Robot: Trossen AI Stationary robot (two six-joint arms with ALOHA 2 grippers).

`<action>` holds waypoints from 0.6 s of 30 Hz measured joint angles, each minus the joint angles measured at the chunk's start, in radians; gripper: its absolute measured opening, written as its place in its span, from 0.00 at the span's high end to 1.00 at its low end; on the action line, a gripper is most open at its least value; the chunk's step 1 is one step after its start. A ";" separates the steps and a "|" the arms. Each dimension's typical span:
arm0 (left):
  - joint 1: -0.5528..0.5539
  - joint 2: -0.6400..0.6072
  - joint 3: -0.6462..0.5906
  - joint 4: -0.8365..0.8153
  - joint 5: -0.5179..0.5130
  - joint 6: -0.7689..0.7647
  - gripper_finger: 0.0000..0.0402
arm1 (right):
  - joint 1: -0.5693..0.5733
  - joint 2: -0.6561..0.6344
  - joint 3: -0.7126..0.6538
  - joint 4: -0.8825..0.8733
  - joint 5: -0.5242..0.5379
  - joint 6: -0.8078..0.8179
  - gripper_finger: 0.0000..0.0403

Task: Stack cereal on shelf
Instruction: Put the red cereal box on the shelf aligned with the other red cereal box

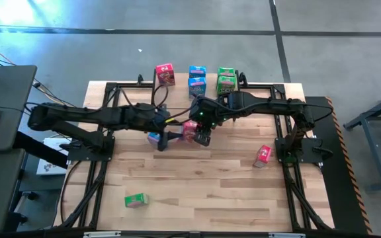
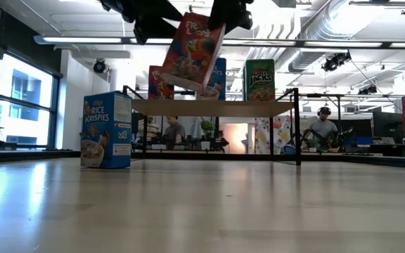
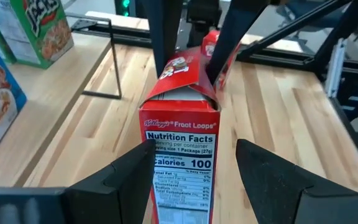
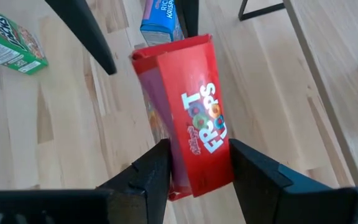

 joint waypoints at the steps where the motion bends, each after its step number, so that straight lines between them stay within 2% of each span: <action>1: 0.000 0.001 0.000 -0.001 -0.006 0.000 0.46 | 0.000 0.000 0.000 0.001 0.001 -0.001 0.64; 15: 0.001 -0.003 0.000 0.004 -0.002 0.001 0.46 | 0.000 0.000 0.000 0.000 0.000 -0.012 0.64; 18: 0.001 -0.003 0.000 0.006 -0.029 -0.043 0.46 | 0.000 0.000 0.000 0.001 0.001 -0.013 0.64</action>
